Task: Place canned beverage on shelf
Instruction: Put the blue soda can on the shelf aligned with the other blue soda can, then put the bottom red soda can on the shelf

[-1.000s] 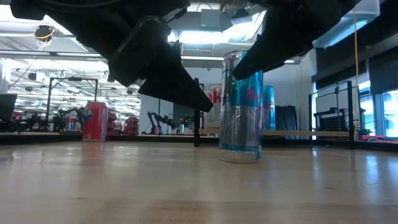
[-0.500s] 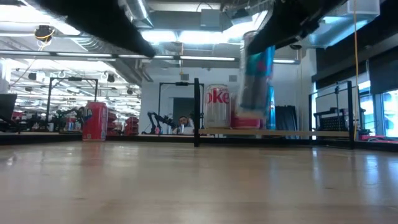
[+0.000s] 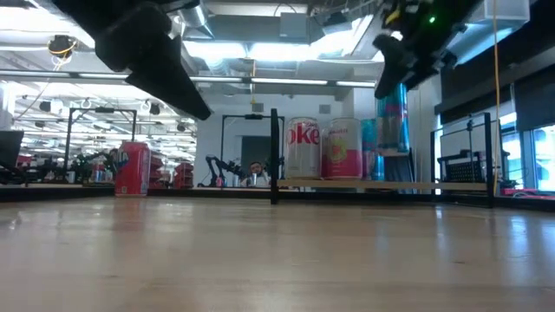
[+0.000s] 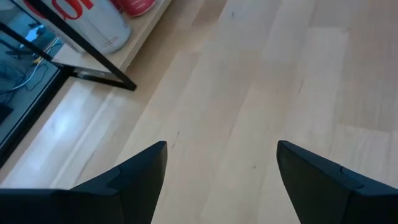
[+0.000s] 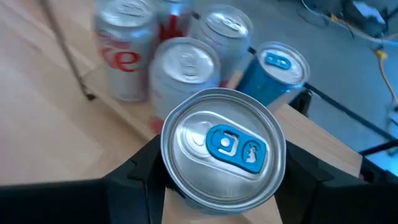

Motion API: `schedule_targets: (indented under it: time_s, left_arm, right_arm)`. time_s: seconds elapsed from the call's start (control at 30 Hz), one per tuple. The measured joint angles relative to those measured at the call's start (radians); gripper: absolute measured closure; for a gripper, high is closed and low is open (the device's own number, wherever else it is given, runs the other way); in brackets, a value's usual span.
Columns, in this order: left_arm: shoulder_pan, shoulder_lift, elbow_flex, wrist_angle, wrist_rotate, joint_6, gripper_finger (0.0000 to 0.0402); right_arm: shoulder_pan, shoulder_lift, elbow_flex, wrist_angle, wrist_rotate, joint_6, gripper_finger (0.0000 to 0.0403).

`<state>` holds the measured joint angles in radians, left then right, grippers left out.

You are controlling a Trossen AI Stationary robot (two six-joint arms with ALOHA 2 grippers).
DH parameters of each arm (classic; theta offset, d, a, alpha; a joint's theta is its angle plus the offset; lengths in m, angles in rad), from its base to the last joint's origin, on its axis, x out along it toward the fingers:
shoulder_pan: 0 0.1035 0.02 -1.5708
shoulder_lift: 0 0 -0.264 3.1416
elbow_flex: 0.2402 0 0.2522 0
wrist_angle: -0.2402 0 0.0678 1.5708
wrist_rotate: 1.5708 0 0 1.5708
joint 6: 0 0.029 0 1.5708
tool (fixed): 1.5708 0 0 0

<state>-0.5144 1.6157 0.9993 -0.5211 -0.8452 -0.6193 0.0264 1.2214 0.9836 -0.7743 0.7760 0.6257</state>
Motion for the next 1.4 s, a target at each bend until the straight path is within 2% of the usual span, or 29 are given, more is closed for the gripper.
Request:
schedule_targets:
  time_s: [0.13,0.37,0.57,0.87,0.93,1.17,1.27,1.4]
  left_arm:
    - [0.007,0.000,0.000,-0.004,0.011,0.001,0.0113]
    - [0.009,0.001,0.000,0.008,0.011,0.026,0.0113]
    - [0.010,0.001,0.000,0.009,0.017,0.027,0.0113]
    - [0.010,0.001,0.000,0.014,0.019,0.027,0.0113]
    - [0.010,0.001,0.000,0.015,0.019,0.027,0.0113]
    - [0.010,0.001,0.000,0.015,0.021,0.028,0.0113]
    - [0.010,0.001,0.000,0.015,0.023,0.028,0.0113]
    - [0.010,0.001,0.000,0.016,0.029,0.027,0.0113]
  right_arm:
    - [-0.095,0.008,-0.011,0.019,-0.035,-0.046,0.0204]
    - [-0.205,0.009,-0.098,0.179,-0.112,-0.133,0.0204]
    - [-0.246,0.009,-0.137,0.279,-0.142,-0.159,0.0204]
    - [-0.252,0.025,-0.146,0.303,-0.141,-0.167,0.0203]
    - [-0.252,0.037,-0.146,0.305,-0.136,-0.166,0.0183]
    - [-0.249,0.057,-0.146,0.321,-0.084,-0.189,0.0071]
    - [-0.249,0.039,-0.123,0.289,-0.092,-0.195,0.0045]
    - [-0.231,0.002,-0.062,0.212,-0.145,-0.207,0.0032]
